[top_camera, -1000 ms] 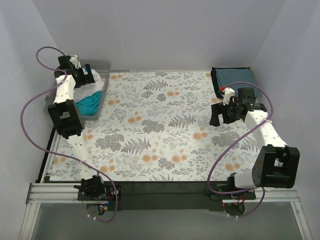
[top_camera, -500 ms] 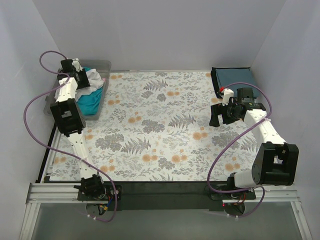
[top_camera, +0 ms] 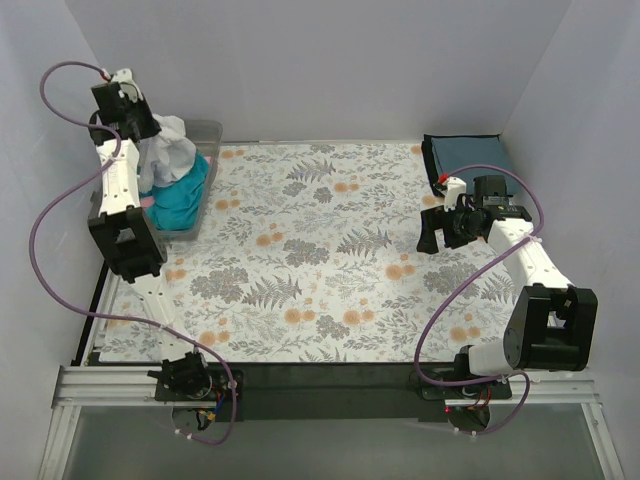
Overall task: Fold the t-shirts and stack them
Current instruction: Grab the tshirt from the pile, then move the tshirt to the center of the board
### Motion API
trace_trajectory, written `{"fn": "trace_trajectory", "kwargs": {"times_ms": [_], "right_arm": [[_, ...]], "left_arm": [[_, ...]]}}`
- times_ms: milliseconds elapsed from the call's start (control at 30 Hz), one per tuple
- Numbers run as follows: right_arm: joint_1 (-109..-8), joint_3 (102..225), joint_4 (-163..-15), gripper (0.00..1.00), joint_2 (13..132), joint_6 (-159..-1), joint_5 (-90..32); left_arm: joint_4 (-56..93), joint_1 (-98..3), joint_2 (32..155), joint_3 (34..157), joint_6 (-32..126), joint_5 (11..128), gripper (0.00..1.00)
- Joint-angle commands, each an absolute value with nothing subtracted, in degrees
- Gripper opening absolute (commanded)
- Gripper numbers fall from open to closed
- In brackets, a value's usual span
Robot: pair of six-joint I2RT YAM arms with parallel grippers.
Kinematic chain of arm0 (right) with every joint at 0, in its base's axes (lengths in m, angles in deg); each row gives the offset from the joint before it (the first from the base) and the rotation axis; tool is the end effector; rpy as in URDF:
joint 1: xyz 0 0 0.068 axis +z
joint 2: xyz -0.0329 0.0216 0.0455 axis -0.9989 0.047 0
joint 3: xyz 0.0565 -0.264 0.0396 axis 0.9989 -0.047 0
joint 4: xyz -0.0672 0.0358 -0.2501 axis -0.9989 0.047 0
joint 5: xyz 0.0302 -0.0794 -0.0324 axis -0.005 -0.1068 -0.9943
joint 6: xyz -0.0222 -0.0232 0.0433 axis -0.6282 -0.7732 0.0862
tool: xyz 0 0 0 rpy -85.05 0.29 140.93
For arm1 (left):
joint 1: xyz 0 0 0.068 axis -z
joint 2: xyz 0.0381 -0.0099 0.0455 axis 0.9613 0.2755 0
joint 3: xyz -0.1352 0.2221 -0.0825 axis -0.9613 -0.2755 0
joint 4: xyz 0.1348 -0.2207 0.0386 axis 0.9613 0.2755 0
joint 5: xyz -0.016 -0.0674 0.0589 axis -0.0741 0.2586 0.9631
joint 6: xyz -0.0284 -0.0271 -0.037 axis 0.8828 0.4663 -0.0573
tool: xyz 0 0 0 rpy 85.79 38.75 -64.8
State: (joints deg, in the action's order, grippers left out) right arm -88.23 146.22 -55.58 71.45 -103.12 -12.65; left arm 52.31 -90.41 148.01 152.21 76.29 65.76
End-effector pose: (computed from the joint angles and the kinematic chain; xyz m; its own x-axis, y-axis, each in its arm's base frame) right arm 0.2846 0.0096 0.2512 -0.7334 -0.2480 -0.6330 -0.4359 0.8860 0.1579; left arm 0.5072 0.1416 0.3145 -0.3222 -0.7556 -0.5704 -0.4167 0.6542 -0.6312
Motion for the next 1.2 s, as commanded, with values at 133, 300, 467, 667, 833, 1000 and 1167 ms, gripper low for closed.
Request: {"fn": "trace_trajectory", "kwargs": {"times_ms": [133,300,467,667,833,1000,1167], "right_arm": [[-88.0,147.2,-55.3,0.98,69.5,-103.4,-10.3],[-88.0,147.0,-55.3,0.98,68.8,-103.5,-9.8],[-88.0,146.5,-55.3,0.98,68.4,-103.4,-9.3],[-88.0,146.2,-55.3,0.98,66.8,-103.6,-9.9],[-88.1,145.5,-55.2,0.98,65.7,-104.0,-10.9],[-88.1,144.8,-54.9,0.98,64.2,-104.5,-10.4],[-88.0,145.0,-54.2,0.98,64.5,-105.1,-10.2]], "left_arm": [[48.7,-89.9,132.0,159.1,80.3,52.4,0.00],[47.7,-83.3,122.5,156.7,81.6,45.6,0.00],[46.4,-76.0,116.1,156.3,87.0,43.3,0.00],[45.5,-74.8,112.0,149.3,97.5,29.1,0.00],[50.4,-75.4,103.5,124.7,89.1,25.9,0.78],[56.9,-80.2,99.6,110.2,80.4,28.4,0.93],[58.0,-80.5,97.8,102.6,75.7,26.6,0.93]]}}
